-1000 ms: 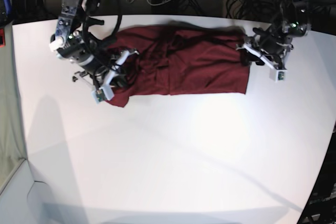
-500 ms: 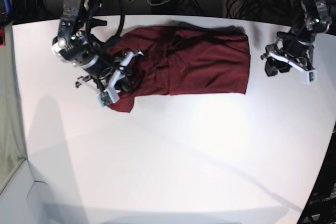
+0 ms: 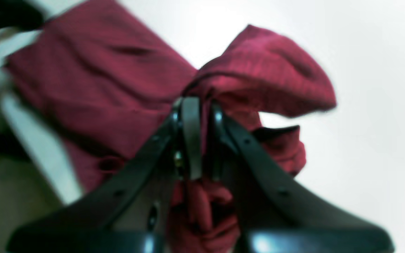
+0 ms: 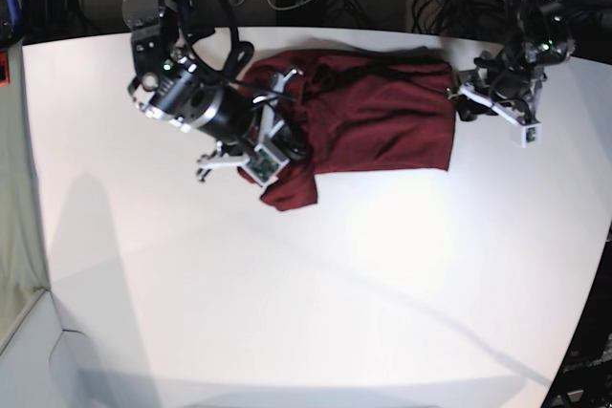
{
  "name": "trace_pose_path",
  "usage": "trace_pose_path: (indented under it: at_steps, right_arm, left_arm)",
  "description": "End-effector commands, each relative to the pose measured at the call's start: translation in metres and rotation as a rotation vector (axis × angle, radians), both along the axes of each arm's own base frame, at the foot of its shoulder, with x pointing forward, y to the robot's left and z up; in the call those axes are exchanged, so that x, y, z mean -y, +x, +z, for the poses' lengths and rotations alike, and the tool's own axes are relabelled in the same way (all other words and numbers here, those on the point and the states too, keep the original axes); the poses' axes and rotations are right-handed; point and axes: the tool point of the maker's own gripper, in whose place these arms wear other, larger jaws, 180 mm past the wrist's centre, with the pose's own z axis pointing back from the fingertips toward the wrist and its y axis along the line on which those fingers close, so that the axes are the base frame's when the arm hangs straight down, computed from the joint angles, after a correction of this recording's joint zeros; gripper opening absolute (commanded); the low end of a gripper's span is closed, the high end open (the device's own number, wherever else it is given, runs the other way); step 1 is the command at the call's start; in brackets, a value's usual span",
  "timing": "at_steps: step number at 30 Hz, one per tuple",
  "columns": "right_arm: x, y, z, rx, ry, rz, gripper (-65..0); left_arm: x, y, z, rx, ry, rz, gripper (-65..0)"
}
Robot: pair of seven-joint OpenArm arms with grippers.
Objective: Layout the t-shirt on the table in an organized manner, then fold the t-shirt properly
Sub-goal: 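Carry the held end with the right gripper over onto the folded half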
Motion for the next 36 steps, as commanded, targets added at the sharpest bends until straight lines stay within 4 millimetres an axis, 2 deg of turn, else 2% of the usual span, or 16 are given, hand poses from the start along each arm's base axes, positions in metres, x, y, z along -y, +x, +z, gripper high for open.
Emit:
trace_pose_path:
  at_steps: [1,8,21,26,32,36]
  right_arm:
    - [-0.013,0.007,0.020,0.056,0.063,0.010,-65.0]
    - [-0.048,0.016,0.027,0.067,0.079,0.054,-65.0]
    - [-0.092,0.044,0.000,0.002,0.020,0.017,-65.0]
    - [-0.118,0.037,-0.005,0.000,-0.011,0.045,-65.0]
    - [-0.136,0.022,-0.007,0.069,-0.081,0.091,-65.0]
    - [-0.152,0.018,0.000,0.126,-0.106,0.117,-65.0]
  left_arm:
    - [-0.003,0.007,0.009,0.037,0.018,-0.005,-38.0]
    - [0.006,0.008,0.007,0.036,0.002,-0.009,-38.0]
    - [0.007,-0.002,0.002,0.013,-0.002,-0.009,-38.0]
    - [0.006,-0.002,0.002,0.016,-0.003,-0.007,-38.0]
    - [0.005,0.001,0.004,0.022,0.002,-0.006,-38.0]
    - [0.005,0.001,0.004,0.022,0.002,-0.005,-38.0]
